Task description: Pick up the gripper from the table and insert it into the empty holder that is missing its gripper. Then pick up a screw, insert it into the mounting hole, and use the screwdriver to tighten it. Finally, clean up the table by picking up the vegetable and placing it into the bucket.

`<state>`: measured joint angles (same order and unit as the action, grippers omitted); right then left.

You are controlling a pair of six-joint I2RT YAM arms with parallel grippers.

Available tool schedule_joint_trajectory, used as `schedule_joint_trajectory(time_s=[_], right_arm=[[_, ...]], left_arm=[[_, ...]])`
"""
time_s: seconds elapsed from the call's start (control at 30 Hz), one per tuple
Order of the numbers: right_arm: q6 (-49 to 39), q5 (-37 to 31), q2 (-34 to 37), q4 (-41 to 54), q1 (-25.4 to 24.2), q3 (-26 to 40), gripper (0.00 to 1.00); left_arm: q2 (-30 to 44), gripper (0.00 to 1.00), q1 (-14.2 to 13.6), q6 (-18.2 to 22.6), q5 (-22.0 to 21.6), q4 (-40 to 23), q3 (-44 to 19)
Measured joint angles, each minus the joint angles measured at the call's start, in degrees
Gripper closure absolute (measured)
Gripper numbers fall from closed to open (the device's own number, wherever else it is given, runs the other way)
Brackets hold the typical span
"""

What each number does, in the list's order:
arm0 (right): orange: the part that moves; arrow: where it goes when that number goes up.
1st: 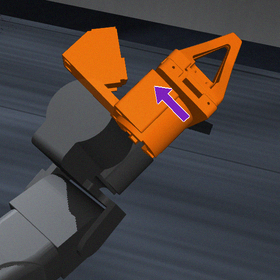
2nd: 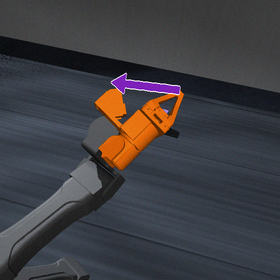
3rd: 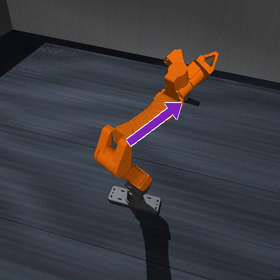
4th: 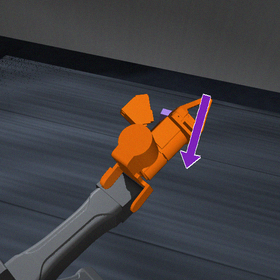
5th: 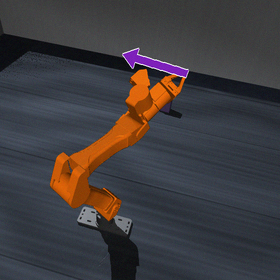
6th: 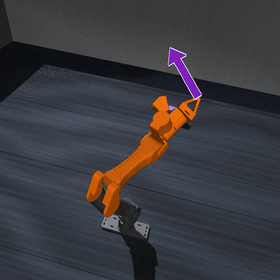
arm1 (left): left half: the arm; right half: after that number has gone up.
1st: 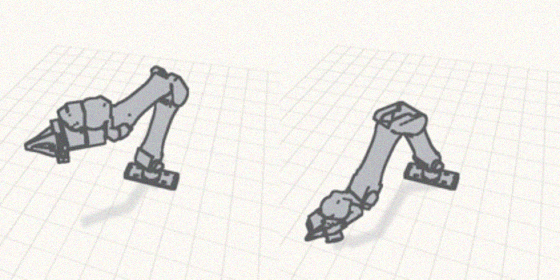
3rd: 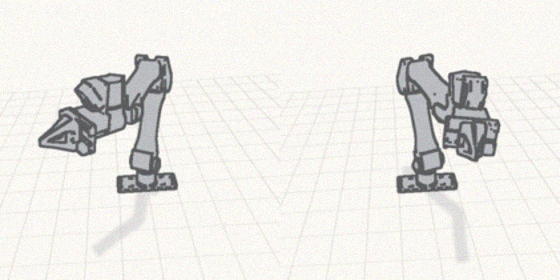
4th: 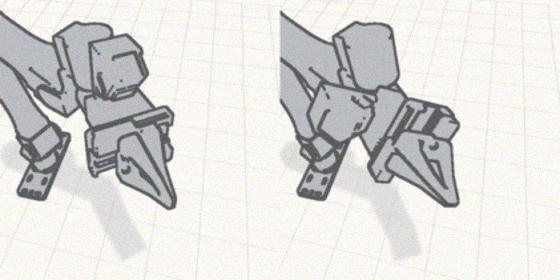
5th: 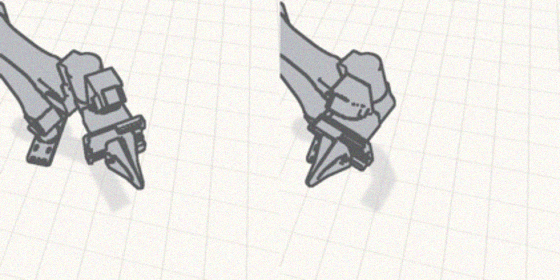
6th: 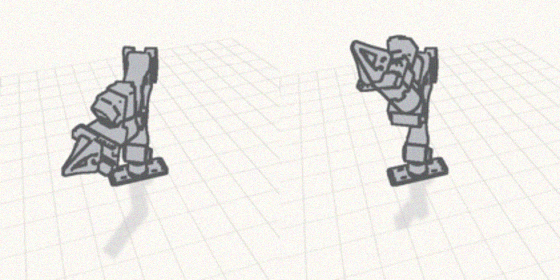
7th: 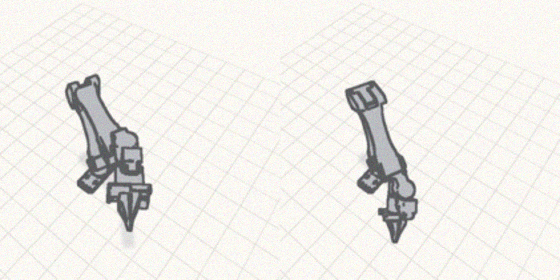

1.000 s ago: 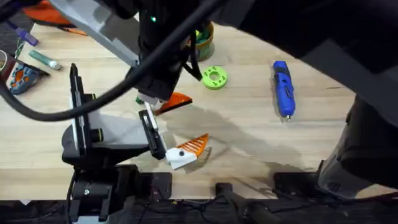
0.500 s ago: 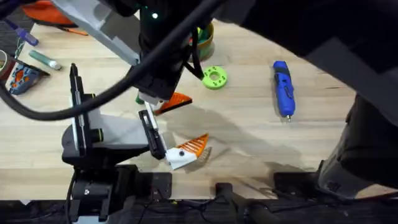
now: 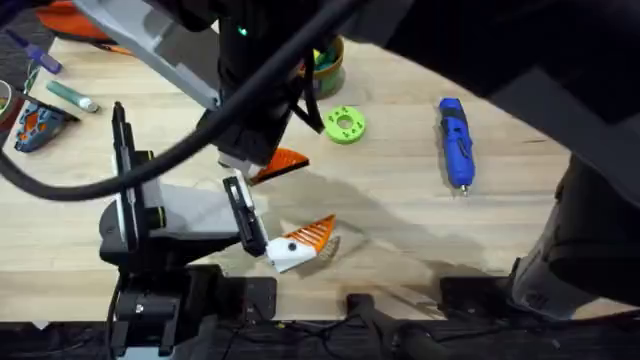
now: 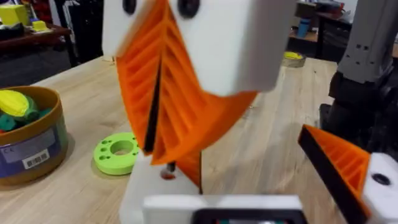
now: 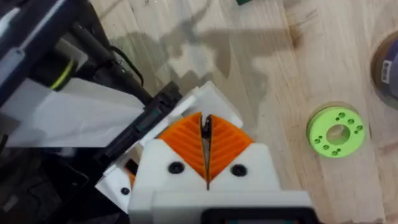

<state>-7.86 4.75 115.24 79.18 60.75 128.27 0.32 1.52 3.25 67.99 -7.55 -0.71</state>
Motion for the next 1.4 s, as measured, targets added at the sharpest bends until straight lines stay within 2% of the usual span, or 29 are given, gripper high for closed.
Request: schedule_joint_trajectory(time_s=[0.67,0.9,1.4], right_arm=[[0.6,0.0,0.0,-1.6,-0.1,-0.1,0.996],[1.5,0.0,-4.8,-6.4,-0.2,-6.3,0.996],[2.3,0.0,-6.9,-6.3,-0.7,-7.0,0.996]], left_arm=[[0.0,0.015,0.0,0.0,0.0,0.0,0.0],[0.0,0.015,0.0,0.0,0.0,0.0,0.0],[0.0,0.015,0.0,0.0,0.0,0.0,0.0]])
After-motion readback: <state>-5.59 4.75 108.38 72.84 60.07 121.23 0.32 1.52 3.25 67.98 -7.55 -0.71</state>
